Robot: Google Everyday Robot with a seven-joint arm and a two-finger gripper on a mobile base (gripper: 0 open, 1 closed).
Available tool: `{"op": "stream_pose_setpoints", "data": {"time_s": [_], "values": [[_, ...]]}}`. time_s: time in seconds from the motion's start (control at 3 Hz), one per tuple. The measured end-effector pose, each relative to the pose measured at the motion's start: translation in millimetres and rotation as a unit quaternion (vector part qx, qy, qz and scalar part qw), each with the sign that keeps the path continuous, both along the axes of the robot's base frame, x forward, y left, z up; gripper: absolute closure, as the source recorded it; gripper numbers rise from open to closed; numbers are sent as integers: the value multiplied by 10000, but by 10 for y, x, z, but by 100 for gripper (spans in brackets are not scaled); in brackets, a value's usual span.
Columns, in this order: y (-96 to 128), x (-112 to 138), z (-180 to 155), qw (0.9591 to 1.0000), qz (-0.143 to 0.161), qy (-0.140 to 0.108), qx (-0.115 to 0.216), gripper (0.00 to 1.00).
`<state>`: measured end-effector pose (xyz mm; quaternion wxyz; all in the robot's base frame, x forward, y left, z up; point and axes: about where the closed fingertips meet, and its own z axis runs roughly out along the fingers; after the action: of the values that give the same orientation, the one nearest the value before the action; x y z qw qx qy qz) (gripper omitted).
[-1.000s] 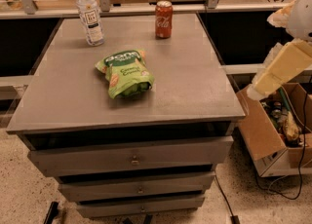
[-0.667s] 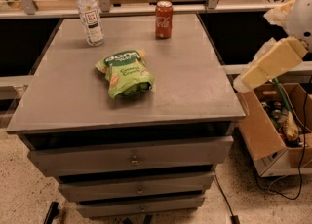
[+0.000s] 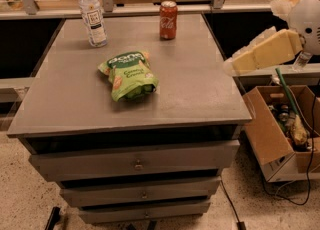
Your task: Knock blue plastic bottle over
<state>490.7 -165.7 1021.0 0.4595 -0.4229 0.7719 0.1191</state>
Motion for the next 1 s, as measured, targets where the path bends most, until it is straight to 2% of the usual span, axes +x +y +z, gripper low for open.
{"op": "stream_pose_setpoints", "data": {"time_s": [0.33,0.67,1.0], "values": [[82,81,54,9977,-103,-122,653,0],[82,80,55,9977,-102,-123,653,0],[239,232,-67,9969,-29,-125,774,0]]}}
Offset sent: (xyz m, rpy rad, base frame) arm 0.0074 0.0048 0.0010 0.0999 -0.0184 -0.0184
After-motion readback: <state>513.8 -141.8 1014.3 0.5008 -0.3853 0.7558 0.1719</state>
